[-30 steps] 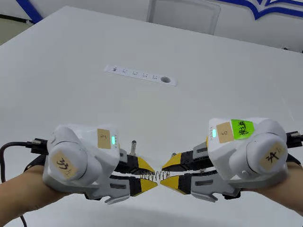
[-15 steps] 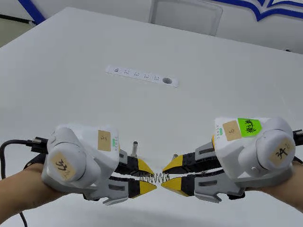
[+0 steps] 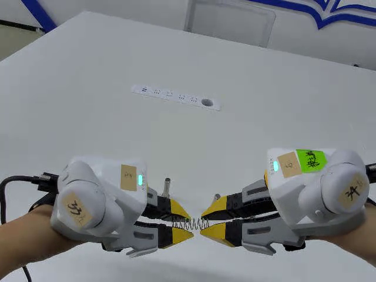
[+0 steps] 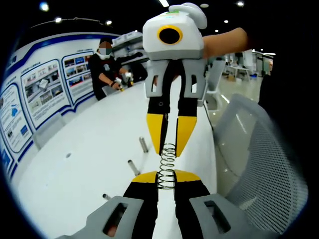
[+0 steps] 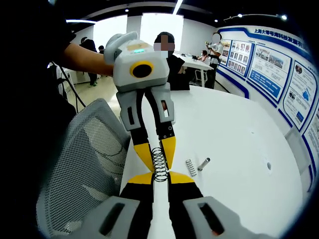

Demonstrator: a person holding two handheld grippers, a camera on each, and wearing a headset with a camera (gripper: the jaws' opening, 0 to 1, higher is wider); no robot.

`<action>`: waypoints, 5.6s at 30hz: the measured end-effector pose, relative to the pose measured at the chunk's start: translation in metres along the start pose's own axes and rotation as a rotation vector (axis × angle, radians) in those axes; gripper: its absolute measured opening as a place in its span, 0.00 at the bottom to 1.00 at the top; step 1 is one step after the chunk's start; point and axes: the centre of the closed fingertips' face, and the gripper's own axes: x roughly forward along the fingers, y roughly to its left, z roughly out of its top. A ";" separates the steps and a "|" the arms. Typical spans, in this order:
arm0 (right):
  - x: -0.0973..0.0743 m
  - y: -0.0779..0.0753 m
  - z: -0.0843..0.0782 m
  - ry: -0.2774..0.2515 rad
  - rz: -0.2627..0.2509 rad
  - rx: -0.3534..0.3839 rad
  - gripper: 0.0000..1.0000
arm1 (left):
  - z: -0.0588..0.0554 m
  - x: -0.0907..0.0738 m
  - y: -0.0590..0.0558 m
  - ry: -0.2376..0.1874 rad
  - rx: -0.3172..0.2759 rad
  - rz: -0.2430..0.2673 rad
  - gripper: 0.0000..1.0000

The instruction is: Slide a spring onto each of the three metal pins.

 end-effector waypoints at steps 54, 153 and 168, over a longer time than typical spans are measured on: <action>-0.007 -0.023 0.045 -0.205 -0.104 0.094 0.10 | 0.012 -0.006 0.026 -0.088 -0.119 0.085 0.22; 0.049 -0.108 -0.110 0.117 -0.335 0.414 0.11 | -0.062 -0.035 0.054 0.074 -0.257 0.275 0.88; 0.033 -0.111 -0.086 0.114 -0.356 0.267 0.18 | -0.060 -0.032 0.052 0.076 -0.246 0.263 0.88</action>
